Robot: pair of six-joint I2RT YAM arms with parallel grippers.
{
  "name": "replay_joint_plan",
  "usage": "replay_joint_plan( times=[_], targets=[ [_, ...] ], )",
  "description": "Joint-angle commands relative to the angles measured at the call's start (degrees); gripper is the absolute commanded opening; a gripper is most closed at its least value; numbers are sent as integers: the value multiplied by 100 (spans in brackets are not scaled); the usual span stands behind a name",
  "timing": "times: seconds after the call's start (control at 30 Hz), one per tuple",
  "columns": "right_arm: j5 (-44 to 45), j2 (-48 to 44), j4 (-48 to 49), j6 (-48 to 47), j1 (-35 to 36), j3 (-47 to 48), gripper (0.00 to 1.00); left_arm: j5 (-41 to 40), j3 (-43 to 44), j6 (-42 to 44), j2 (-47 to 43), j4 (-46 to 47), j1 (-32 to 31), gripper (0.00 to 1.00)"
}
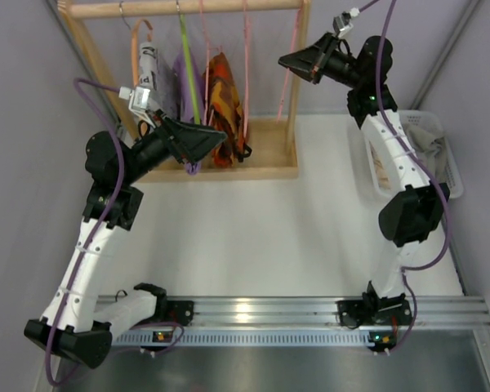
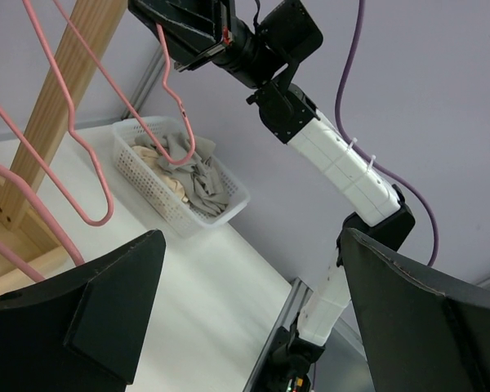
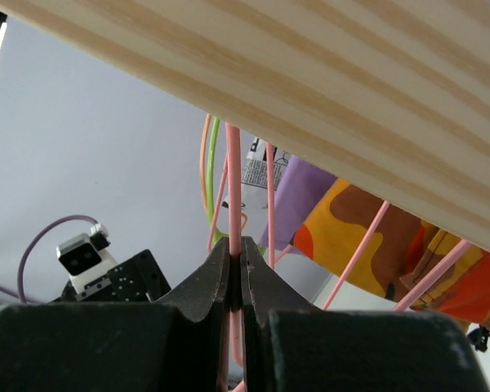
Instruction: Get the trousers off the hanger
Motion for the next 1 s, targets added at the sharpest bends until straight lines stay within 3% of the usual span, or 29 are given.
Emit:
replay_joint_plan(
  times=[0.0, 0.27, 0.7, 0.73, 0.77, 0.8, 0.87, 0.9, 0.97],
  targets=[
    [240, -304, -353, -458, 23, 283, 0, -36, 0, -85, -104, 82, 39, 95],
    [222, 30, -27, -185, 50, -113, 0, -62, -35, -94, -122, 82, 39, 95],
    [126, 241, -423, -783, 296, -155, 3, -97, -80, -68, -113, 82, 74, 95],
    [90, 233, -310, -722, 296, -262, 10, -123, -45, 37, -113, 82, 83, 95],
    [38, 232, -248, -617, 287, -358, 22, -219, -1, 107, -113, -31, 92, 95],
    [-58, 232, -204, -590, 278, -525, 42, -255, 165, 195, -104, -146, 100, 95],
    [-121, 136, -203, -607, 235, -623, 58, -299, 333, 528, -69, -470, 153, 95],
    [-164, 14, -203, -668, 226, -701, 74, -325, 447, 660, -60, -550, 162, 95],
    [-113, -153, -395, -1035, 199, -755, 81, -404, 781, 1047, -34, -726, 171, 96]
  ],
)
